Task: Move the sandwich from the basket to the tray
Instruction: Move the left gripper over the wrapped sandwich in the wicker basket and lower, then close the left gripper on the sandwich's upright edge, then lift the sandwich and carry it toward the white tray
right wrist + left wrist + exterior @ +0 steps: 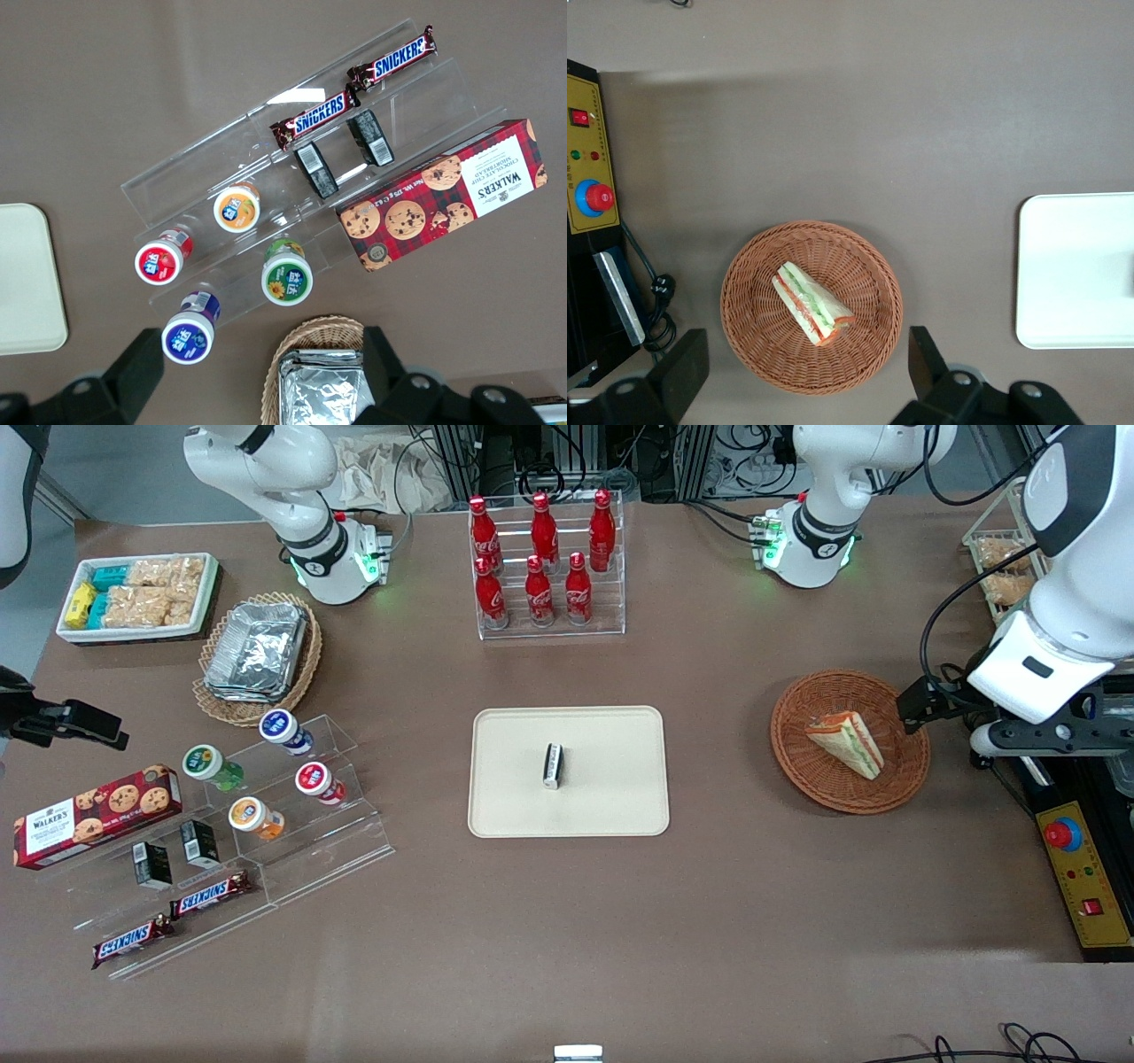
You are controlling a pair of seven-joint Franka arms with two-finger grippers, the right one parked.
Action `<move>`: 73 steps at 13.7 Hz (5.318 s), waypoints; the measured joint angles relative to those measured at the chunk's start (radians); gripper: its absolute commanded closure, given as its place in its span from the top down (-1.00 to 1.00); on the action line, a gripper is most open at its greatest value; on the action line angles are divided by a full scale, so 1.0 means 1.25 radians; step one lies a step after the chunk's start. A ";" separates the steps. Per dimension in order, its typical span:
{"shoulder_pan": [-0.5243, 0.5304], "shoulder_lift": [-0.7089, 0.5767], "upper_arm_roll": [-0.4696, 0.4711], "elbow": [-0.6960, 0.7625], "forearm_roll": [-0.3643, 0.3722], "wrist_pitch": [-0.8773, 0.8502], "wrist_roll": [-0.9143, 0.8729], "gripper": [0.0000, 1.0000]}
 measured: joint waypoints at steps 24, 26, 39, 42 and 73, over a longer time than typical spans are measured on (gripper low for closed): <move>0.066 -0.177 0.001 -0.658 -0.054 0.501 -0.584 0.99; 0.066 -0.177 0.001 -0.734 -0.054 0.609 -0.584 0.99; 0.074 -0.060 0.001 -0.911 -0.054 0.919 -0.509 0.01; 0.076 -0.032 0.001 -0.912 -0.054 0.944 -0.505 -1.00; 0.064 0.000 -0.270 -0.114 -0.064 0.090 -0.162 -1.00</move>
